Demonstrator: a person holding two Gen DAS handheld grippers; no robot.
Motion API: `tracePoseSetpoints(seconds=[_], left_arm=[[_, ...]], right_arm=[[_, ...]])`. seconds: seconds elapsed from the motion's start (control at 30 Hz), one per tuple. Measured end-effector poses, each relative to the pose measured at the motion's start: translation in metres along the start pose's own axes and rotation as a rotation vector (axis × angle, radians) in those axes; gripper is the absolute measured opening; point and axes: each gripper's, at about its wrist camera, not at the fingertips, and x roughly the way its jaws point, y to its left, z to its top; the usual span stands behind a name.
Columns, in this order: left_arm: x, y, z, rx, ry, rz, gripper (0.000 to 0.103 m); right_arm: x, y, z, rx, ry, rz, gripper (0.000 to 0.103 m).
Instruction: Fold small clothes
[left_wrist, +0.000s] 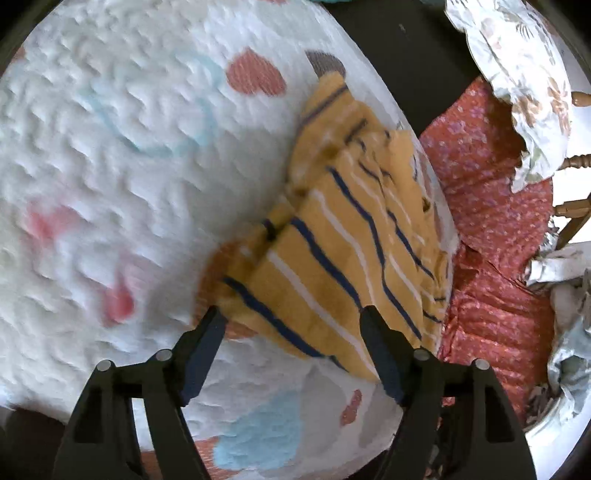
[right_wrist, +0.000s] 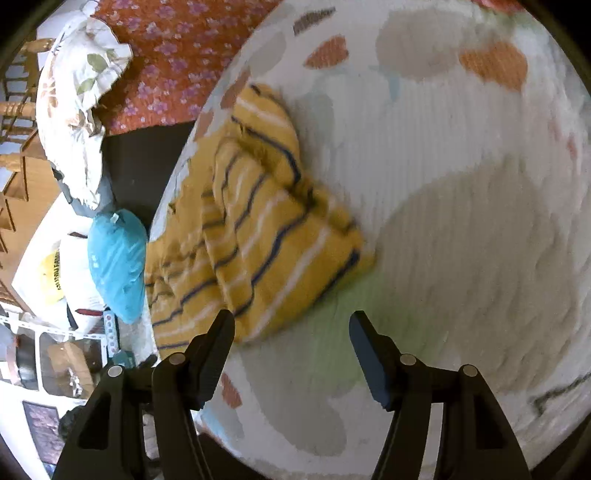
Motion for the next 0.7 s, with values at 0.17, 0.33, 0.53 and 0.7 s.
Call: tracePoseSetpoints(seconds=[0.17, 0.33, 0.53, 0.7], left_arm=[[0.019, -0.009, 0.021, -0.054, -0.001, -0.047, 0.074], [0.033, -0.02, 0.044, -0.071, 0.027, 0.066, 0.025], [0.022, -0.048, 0.037, 0.013, 0.009, 0.161, 0.008], [0.0, -0.053, 0.017, 0.024, -0.007, 0.171, 0.007]], right_arm=[[0.014, -0.001, -0.001, 0.035, 0.018, 0.031, 0.069], [0.031, 0.013, 0.028, 0.037, -0.038, 0.005, 0.071], [0.041, 0.008, 0.045, 0.136, -0.016, 0.031, 0.012], [0.012, 0.018, 0.037, 0.071, -0.017, 0.025, 0.01]])
